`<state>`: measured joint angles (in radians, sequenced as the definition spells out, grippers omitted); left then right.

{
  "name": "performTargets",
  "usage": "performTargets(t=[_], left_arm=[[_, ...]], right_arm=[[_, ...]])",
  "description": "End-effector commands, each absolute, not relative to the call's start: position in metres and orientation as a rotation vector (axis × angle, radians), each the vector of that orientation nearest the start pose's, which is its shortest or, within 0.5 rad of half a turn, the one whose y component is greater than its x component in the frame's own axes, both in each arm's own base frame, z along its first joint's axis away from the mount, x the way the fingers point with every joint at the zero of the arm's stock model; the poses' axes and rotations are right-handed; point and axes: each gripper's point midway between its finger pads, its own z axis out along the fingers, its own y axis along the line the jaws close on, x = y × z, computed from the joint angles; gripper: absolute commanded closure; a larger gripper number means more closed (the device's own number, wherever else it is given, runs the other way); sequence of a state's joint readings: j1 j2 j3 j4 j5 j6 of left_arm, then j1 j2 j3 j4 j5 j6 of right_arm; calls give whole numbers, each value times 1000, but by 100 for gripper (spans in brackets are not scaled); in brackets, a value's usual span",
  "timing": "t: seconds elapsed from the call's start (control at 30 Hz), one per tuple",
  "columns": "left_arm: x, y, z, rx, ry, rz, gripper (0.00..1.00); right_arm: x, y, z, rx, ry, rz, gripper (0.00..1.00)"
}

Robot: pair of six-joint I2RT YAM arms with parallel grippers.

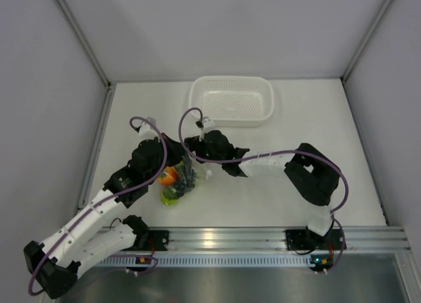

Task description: Open the zip-top bag and remove the fake food

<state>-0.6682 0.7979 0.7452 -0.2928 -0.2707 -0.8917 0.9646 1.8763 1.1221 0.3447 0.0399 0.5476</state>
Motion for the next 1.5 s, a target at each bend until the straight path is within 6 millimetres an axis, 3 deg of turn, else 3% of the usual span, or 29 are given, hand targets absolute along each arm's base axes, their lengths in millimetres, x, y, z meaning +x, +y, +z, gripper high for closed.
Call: performTargets(t=[0.0, 0.13, 0.2, 0.27, 0.43, 0.5, 0.57, 0.6, 0.67, 0.7, 0.73, 0.87, 0.93, 1.1, 1.27, 1.37, 1.4, 1.47], left_arm=[[259, -185, 272, -410, 1835, -872, 100], [259, -198, 300, -381, 1791, -965, 100], [258, -203, 316, -372, 1762, -1013, 100], [255, -207, 338, -361, 1726, -1071, 100], [246, -202, 370, -378, 1650, -1136, 100], [245, -197, 369, -400, 1639, -1135, 100], [242, -191, 369, -428, 1620, -1137, 100], [244, -188, 358, -452, 1631, -1115, 100], [243, -183, 349, -495, 1628, -1111, 100], [246, -180, 332, -525, 1651, -1079, 100], [246, -178, 327, -546, 1652, -1079, 100], [255, -173, 292, -606, 1699, -1002, 100], [261, -170, 277, -627, 1719, -946, 100], [270, -164, 258, -641, 1742, -848, 100], [272, -163, 253, -634, 1755, -816, 100], [273, -164, 248, -632, 1768, -808, 100], [274, -164, 247, -632, 1772, -804, 100], [273, -164, 246, -633, 1771, -803, 100]], right_arm=[[297, 438, 101, -363, 2078, 878, 16], [306, 409, 111, -268, 2076, 742, 16], [312, 383, 102, -217, 2114, 595, 15], [319, 361, 110, -180, 2110, 488, 13], [321, 302, 125, -171, 2145, 251, 12], [325, 290, 140, -219, 2134, 178, 11], [319, 268, 139, -322, 2184, 36, 11], [320, 268, 149, -350, 2181, 17, 10], [314, 250, 150, -427, 2219, -103, 8], [314, 250, 154, -445, 2219, -106, 7], [311, 248, 154, -475, 2234, -117, 5], [305, 280, 143, -579, 2265, 87, 2], [303, 293, 127, -620, 2297, 140, 1], [314, 314, 92, -641, 2353, 167, 0], [314, 329, 72, -623, 2394, 295, 2], [313, 329, 61, -602, 2411, 303, 25], [313, 327, 59, -588, 2413, 304, 44], [313, 326, 55, -554, 2417, 340, 55]])
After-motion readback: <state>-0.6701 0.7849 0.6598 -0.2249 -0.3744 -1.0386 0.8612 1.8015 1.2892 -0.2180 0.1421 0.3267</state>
